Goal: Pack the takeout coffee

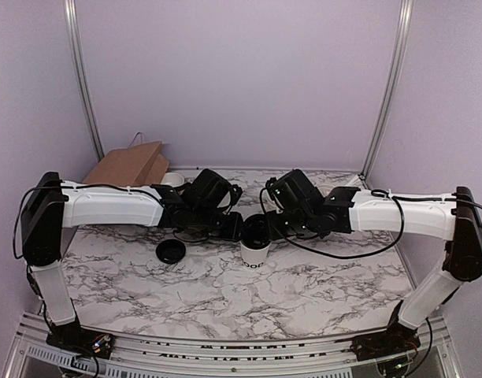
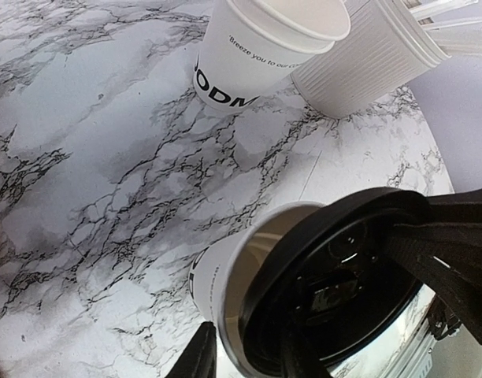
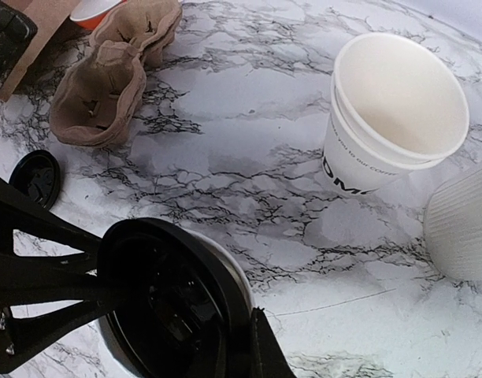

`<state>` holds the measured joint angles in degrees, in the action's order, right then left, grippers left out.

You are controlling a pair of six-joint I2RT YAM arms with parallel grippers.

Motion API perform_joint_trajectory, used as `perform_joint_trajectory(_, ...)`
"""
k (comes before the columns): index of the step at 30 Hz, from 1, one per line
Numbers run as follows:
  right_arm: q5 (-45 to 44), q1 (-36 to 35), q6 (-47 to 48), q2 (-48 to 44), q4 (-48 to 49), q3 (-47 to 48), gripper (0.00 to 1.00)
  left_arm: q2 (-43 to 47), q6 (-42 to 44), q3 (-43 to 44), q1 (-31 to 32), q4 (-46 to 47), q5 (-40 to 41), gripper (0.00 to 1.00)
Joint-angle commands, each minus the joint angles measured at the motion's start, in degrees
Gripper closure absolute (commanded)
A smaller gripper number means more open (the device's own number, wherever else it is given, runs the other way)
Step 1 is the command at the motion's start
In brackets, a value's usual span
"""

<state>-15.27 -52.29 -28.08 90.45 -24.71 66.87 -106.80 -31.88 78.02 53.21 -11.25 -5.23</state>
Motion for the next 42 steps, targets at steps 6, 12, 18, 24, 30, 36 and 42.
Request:
perform_joint_trajectory(6, -5.7, -0.7, 1.3, -1.8, -1.0, 2.3, 0.96, 3.4, 0.3, 2.1, 0.3, -2.1, 0.4, 0.71)
perform_joint_trajectory(12, -7.2, -0.9, 1.8, -2.1, -0.9, 2.3, 0.97, 5.2, 0.0, 2.0, 0.2, -2.1, 0.4, 0.71)
perform_joint_trajectory(18, -8.3, -1.0, 2.4, -2.8, -0.4, 2.2, 0.97, 7.0, -0.8, 2.1, 0.0, -2.2, 0.0, 0.71)
perform_joint_trajectory(24, -9.1, -1.1, 3.1, -3.7, 0.0, 1.9, 0.97, 8.7, -1.8, 2.1, -0.5, -2.1, -1.0, 0.71)
perform_joint_trajectory(30, -9.7, -1.1, 4.4, -4.8, 1.2, 1.2, 0.97, 10.4, -3.1, 2.4, -1.0, -2.2, -2.6, 0.70)
perform_joint_trajectory(36, -11.2, -1.4, 6.4, -6.6, 3.4, 0.1, 0.97, 12.1, -4.8, 2.6, -1.6, -1.7, -4.4, 0.71)
perform_joint_trajectory(42, -13.2, -1.8, 9.9, -9.1, 8.1, -2.6, 0.97, 14.0, -7.7, 2.7, -2.0, -0.5, -6.4, 0.70)
